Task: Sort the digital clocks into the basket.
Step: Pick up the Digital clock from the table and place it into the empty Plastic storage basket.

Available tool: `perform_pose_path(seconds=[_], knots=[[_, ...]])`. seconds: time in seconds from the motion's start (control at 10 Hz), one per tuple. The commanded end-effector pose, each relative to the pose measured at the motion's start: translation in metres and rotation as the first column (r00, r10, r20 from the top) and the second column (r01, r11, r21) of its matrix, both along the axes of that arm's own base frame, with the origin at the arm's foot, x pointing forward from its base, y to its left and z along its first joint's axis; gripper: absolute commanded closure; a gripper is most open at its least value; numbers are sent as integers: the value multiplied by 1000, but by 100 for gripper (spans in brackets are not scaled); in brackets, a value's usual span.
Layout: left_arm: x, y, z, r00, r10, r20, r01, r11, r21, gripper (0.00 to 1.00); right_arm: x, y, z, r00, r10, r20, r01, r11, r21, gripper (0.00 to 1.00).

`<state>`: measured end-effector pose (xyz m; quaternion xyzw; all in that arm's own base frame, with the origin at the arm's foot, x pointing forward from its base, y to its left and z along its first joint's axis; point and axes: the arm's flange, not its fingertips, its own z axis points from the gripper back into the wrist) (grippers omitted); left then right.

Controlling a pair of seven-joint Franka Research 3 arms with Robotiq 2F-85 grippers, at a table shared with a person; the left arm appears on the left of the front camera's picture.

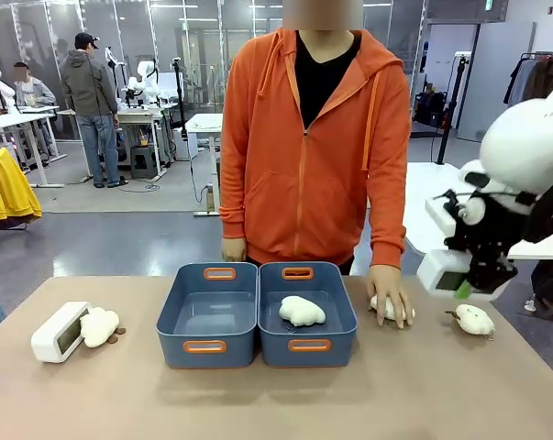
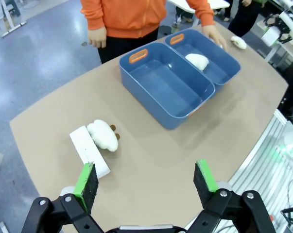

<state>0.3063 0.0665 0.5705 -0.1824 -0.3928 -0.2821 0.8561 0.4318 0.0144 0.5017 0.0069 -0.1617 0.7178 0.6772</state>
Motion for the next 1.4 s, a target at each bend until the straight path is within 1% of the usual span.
perform_pose_path(seconds=[0.0, 0.1, 0.2, 0.3, 0.4, 0.6, 0.9, 1.1, 1.2, 1.3], knots=[[0, 0, 0, 1000, -13, 1, 13, 1000, 7, 0, -43, -65, 19, 996, -78, 36, 69, 979, 191, 97], [0, 0, 0, 1000, -13, 1, 13, 1000, 7, 0, -68, -132, 33, 979, -194, 56, 164, 924, 344, 97], [0, 0, 0, 1000, -13, 1, 13, 1000, 7, 0, -91, -183, 42, 956, -283, 83, 217, 867, 449, 97], [0, 0, 0, 1000, -13, 1, 13, 1000, 7, 0, -108, -211, 43, 942, -323, 88, 234, 824, 517, 97], [0, 0, 0, 1000, -13, 1, 13, 1000, 7, 0, -116, -219, 37, 939, -335, 75, 242, 803, 545, 97], [0, 0, 0, 1000, -13, 1, 13, 1000, 7, 0, -113, -223, 31, 940, -334, 70, 240, 794, 559, 97], [0, 0, 0, 1000, -13, 1, 13, 1000, 7, 0, -108, -219, 40, 942, -322, 93, 224, 812, 538, 97], [0, 0, 0, 1000, -13, 1, 13, 1000, 7, 0, -101, -212, 44, 946, -311, 89, 226, 832, 507, 97], [0, 0, 0, 1000, -13, 1, 13, 1000, 7, 0, -98, -206, 47, 948, -304, 88, 222, 837, 499, 97], [0, 0, 0, 1000, -13, 1, 13, 1000, 7, 0, -92, -189, 54, 960, -267, 83, 193, 847, 496, 97]])
